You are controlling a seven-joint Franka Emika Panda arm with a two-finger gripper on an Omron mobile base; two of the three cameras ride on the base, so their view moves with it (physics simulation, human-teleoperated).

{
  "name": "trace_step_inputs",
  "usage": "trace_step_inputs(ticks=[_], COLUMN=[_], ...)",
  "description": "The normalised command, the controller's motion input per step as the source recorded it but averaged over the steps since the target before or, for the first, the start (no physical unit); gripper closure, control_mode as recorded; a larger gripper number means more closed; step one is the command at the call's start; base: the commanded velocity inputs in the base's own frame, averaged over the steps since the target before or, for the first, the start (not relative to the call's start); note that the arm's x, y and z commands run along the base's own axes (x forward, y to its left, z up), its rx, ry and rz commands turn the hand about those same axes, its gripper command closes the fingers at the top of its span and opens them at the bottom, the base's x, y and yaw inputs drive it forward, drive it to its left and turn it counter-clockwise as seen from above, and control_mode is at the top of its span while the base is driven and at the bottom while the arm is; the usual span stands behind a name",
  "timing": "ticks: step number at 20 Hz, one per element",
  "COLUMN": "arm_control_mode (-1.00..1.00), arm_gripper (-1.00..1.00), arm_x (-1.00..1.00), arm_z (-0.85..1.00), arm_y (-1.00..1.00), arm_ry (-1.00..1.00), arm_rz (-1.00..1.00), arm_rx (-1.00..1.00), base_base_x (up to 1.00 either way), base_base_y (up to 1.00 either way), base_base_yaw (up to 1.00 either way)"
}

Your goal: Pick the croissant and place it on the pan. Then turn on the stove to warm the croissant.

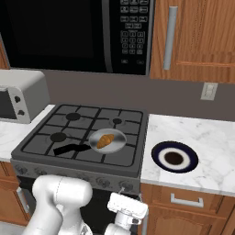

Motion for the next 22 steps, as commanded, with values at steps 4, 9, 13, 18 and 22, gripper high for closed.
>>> trace_step_inputs(ticks=[4, 9, 13, 18, 22], arm_control_mode=[-1.00, -1.00, -1.00, -1.00, -1.00], arm_gripper=[-1.00, -1.00, -1.00, -1.00, -1.00], arm_x=[0.21, 0.31, 0.38, 0.50, 0.44], arm_z=[-0.13, -0.07, -0.01, -0.02, -0.09], arm_y=[0.01, 0.10, 0.35, 0.51, 0.48], arm_ry=[-0.08, -0.11, -0.12, -0.12, -0.13], arm_rz=[0.00, 0.02, 0.07, 0.13, 0.15], arm_rx=[0.00, 0.00, 0.00, 0.00, 0.00], base_base_x=[0.00, 0.00, 0.00, 0.00, 0.00], base_base_y=[0.00, 0.00, 0.00, 0.00, 0.00], base_base_yaw=[0.00, 0.00, 0.00, 0.00, 0.00])
